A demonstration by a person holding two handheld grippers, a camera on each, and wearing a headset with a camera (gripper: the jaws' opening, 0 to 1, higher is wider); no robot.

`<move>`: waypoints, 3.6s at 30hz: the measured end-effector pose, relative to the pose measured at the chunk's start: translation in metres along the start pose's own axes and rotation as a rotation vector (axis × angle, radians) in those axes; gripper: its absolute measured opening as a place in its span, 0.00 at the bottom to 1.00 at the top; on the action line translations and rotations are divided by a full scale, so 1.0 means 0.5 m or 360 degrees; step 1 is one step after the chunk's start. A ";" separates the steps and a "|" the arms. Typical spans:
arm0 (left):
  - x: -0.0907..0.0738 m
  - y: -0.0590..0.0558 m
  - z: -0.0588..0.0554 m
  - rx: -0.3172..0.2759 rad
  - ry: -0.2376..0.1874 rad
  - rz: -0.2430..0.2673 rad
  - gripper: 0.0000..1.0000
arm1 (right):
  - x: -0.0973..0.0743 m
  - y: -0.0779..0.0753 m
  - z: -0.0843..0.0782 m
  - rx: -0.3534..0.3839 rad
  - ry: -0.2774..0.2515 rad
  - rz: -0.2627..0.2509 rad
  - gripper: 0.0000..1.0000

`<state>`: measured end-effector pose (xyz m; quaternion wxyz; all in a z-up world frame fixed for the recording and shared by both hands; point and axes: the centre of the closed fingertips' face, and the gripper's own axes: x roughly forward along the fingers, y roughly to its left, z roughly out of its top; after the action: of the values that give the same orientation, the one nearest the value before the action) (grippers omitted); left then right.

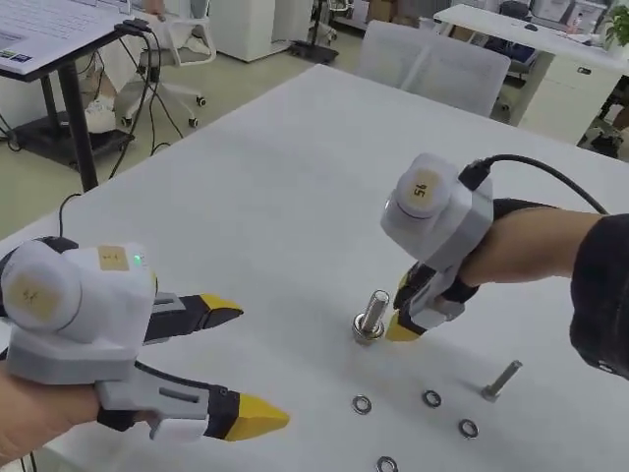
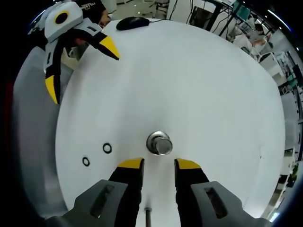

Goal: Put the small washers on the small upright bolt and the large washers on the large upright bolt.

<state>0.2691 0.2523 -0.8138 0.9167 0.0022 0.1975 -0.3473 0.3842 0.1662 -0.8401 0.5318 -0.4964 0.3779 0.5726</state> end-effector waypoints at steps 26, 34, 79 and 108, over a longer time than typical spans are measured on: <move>0.023 -0.020 0.024 0.0093 0.0014 -0.0147 0.74 | -0.031 0.090 -0.040 0.0217 -0.0142 -0.0022 0.27; 0.036 -0.035 0.025 0.0116 0.0033 -0.0202 0.74 | -0.028 0.132 -0.068 0.0288 -0.0159 -0.0010 0.27; 0.045 -0.072 0.023 0.0172 0.0087 -0.0303 0.73 | 0.041 0.262 -0.042 0.0161 -0.0153 0.0130 0.21; 0.039 -0.081 0.023 0.0191 0.0096 -0.0306 0.71 | 0.041 0.262 -0.043 0.0070 -0.0164 0.0113 0.13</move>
<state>0.2607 0.2079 -0.8051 0.8710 0.0486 0.2031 -0.4447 0.2599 0.1311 -0.8774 0.5406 -0.4408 0.3800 0.6075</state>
